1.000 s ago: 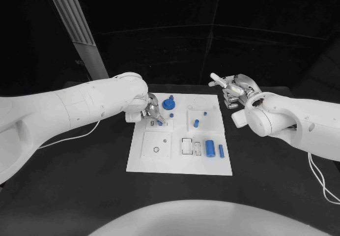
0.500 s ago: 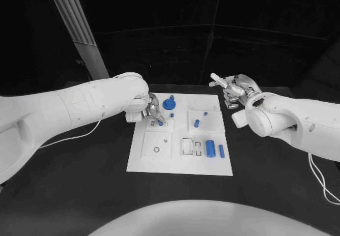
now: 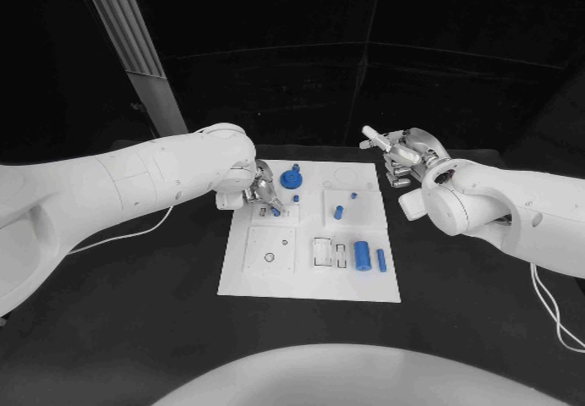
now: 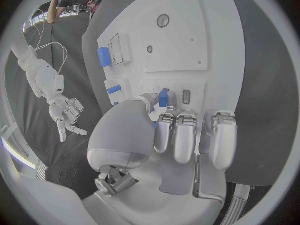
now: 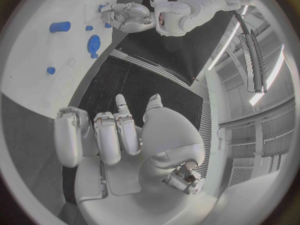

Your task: Assemble the parts on the task board

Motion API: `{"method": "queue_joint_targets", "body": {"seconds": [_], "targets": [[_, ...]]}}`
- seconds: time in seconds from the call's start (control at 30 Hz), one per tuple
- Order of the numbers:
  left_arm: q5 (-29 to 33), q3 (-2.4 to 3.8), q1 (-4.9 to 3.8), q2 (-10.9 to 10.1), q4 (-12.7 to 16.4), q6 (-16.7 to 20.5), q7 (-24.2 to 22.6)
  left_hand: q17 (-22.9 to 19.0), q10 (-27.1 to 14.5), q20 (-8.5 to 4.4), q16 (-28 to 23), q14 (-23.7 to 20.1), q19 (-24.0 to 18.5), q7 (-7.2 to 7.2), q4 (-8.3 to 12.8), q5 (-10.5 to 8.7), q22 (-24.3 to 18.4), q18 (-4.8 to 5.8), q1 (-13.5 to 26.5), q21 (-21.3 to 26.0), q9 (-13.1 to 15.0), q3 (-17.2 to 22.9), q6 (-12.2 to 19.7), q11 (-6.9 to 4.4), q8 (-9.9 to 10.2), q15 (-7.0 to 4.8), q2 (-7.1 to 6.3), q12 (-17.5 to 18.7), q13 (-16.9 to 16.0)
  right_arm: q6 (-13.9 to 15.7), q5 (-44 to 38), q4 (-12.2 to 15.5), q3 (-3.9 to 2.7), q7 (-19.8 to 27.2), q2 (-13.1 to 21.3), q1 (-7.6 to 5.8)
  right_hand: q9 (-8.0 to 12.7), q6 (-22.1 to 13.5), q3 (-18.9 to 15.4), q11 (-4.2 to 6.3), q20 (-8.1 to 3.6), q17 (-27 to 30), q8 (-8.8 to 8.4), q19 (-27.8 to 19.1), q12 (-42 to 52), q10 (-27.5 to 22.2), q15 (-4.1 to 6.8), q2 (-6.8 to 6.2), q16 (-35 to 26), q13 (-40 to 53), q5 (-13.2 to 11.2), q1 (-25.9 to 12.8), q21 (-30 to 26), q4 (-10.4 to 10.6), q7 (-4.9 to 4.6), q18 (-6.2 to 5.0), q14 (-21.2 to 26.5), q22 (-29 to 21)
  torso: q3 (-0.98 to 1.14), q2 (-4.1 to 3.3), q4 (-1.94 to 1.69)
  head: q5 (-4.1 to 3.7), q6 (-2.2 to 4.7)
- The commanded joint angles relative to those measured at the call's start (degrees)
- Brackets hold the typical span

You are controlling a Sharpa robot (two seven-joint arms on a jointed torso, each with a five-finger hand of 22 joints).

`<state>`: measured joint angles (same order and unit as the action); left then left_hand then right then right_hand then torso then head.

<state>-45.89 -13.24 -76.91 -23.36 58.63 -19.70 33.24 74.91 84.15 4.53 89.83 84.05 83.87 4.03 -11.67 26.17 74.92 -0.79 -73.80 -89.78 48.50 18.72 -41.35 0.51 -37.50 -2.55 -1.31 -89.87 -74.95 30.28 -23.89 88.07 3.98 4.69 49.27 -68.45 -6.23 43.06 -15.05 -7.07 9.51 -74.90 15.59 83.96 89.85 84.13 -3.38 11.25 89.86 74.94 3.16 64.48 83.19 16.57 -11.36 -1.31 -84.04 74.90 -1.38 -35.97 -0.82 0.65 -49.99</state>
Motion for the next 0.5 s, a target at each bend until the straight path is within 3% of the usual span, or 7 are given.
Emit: {"method": "queue_joint_targets", "body": {"seconds": [0.03, 0.5], "targets": [[-0.2, -0.15, 0.17, -0.1, -0.1, -1.7, 1.2, 15.1, 5.9, -0.32, 0.2, 5.9, 6.1, -0.10, 0.8, -0.39, 15.1, 0.79, 0.2, -0.2, 0.1, 1.1, 0.4, 0.00, -0.1, -0.10, 0.21, -0.1, -15.1, -0.1, -0.1, 0.1, -0.03, 0.3, 0.0, -0.09, -0.1, -0.4, -0.4, -0.34, 0.34, -15.1, 0.19, 0.8, 0.1, 5.9, -0.31, 0.30, 0.1, 15.1, -0.3, 0.3, -0.1, 0.1, -0.34, -0.68, -6.0, 12.3, -0.03, -0.01, 0.01, -0.03, -0.01], [-0.2, -0.15, 0.19, 0.1, -0.2, -1.9, 0.9, 15.1, 5.9, -0.20, 0.2, 5.9, 6.1, 0.14, -0.1, -1.03, 15.1, 0.79, 1.6, -0.2, 0.1, 0.5, 0.7, 0.22, 0.2, 0.08, -0.18, -0.1, -15.1, -0.1, -0.1, 0.1, -0.02, 0.3, 0.0, -0.09, -0.1, -0.3, -0.5, -0.32, 0.34, -15.1, 0.30, 0.8, 0.1, 5.9, -0.31, 0.37, 0.1, 15.1, -0.3, 0.3, 0.0, 0.1, -0.32, -0.66, -6.0, 12.4, 0.00, -0.03, -0.03, -0.13, -0.01]]}}
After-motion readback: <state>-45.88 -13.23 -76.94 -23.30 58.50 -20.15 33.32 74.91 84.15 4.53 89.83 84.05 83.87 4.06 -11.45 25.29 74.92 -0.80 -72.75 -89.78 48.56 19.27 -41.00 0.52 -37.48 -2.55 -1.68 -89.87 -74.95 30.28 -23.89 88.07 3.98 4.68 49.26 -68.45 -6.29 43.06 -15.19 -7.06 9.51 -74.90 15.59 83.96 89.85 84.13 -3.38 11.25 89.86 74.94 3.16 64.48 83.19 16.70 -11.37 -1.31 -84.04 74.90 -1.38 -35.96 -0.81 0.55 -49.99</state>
